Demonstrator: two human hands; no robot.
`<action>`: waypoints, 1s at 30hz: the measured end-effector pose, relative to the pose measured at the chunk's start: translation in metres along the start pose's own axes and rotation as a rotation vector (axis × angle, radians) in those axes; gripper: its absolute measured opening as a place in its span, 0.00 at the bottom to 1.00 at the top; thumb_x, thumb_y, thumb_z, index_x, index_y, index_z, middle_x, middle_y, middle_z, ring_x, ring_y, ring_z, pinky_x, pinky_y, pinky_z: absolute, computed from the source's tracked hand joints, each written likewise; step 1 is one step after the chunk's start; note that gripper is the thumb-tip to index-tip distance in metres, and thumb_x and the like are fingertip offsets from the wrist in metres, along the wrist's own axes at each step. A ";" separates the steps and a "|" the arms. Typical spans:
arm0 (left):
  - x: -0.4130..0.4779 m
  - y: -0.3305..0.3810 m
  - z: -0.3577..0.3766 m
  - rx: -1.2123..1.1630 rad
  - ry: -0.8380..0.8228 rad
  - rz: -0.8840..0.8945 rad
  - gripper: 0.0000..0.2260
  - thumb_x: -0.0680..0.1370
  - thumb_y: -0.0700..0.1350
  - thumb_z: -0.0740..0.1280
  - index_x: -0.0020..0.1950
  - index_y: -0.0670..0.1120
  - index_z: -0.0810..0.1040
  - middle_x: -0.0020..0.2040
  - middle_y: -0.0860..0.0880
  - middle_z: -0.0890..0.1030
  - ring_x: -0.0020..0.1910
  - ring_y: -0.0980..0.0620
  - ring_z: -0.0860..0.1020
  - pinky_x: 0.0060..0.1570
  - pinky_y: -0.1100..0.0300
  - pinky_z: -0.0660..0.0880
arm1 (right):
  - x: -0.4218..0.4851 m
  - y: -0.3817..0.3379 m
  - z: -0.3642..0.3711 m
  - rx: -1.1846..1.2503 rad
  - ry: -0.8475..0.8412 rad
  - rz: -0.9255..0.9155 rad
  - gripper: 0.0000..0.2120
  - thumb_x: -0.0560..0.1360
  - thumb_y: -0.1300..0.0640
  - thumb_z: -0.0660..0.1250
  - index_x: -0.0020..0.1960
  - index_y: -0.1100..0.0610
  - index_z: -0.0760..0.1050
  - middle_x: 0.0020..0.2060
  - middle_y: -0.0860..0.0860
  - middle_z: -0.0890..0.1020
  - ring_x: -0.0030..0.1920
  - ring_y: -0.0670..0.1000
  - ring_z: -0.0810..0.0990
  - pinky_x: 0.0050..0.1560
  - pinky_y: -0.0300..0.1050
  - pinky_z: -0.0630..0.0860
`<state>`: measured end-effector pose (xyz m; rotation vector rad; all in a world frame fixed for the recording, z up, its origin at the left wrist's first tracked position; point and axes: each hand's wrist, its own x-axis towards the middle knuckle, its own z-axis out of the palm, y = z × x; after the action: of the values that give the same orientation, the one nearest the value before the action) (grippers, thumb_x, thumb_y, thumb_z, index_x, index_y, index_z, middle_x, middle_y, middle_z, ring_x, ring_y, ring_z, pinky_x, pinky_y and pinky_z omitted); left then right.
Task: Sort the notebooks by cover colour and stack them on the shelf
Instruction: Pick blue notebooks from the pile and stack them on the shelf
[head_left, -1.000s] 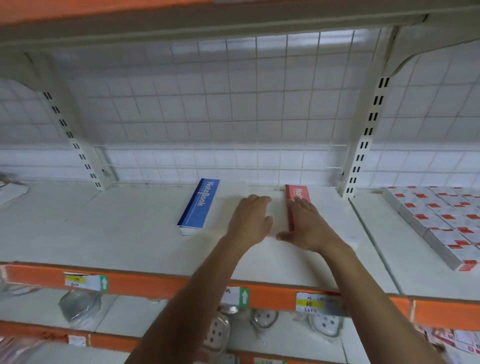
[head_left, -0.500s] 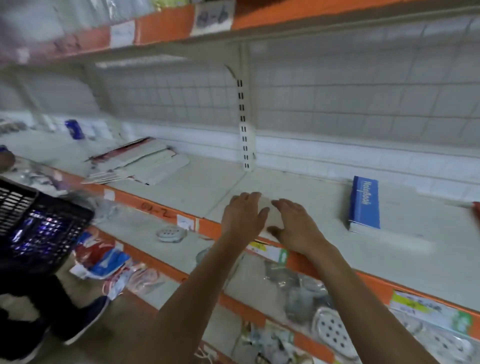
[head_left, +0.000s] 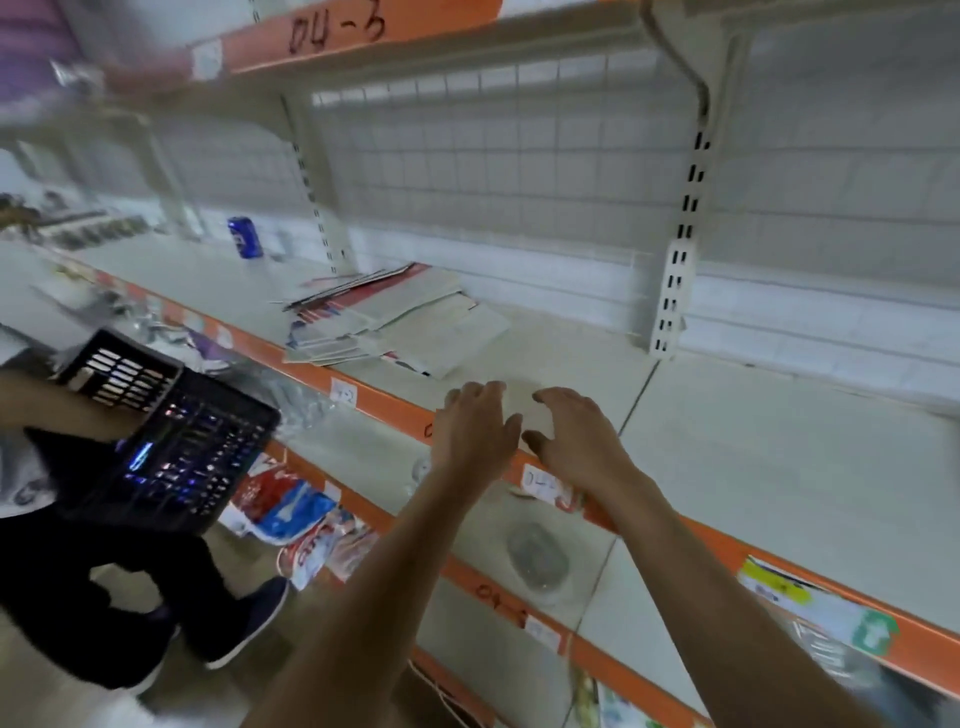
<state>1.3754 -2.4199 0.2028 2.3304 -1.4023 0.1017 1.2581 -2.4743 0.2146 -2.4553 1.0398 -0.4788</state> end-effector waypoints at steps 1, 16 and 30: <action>0.011 -0.011 -0.001 0.005 0.003 -0.004 0.22 0.79 0.52 0.62 0.71 0.47 0.67 0.67 0.45 0.72 0.67 0.44 0.69 0.64 0.50 0.68 | 0.014 -0.006 0.006 0.003 -0.001 -0.006 0.26 0.76 0.54 0.65 0.72 0.58 0.64 0.71 0.53 0.68 0.70 0.54 0.65 0.68 0.44 0.62; 0.180 -0.154 -0.028 0.026 0.168 -0.011 0.22 0.81 0.48 0.59 0.73 0.42 0.62 0.72 0.42 0.64 0.71 0.44 0.63 0.68 0.50 0.65 | 0.197 -0.086 0.072 -0.004 0.034 -0.048 0.25 0.77 0.55 0.63 0.72 0.58 0.64 0.70 0.54 0.68 0.69 0.55 0.66 0.67 0.44 0.63; 0.358 -0.322 -0.036 0.039 -0.042 -0.154 0.16 0.78 0.50 0.59 0.58 0.41 0.74 0.54 0.41 0.78 0.51 0.44 0.77 0.52 0.51 0.77 | 0.350 -0.197 0.134 -0.072 0.230 -0.053 0.15 0.73 0.64 0.62 0.58 0.59 0.78 0.56 0.57 0.80 0.57 0.58 0.76 0.61 0.46 0.70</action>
<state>1.8330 -2.5719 0.2321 2.4765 -1.2445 0.0353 1.6677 -2.5760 0.2513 -2.5403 1.1006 -0.7691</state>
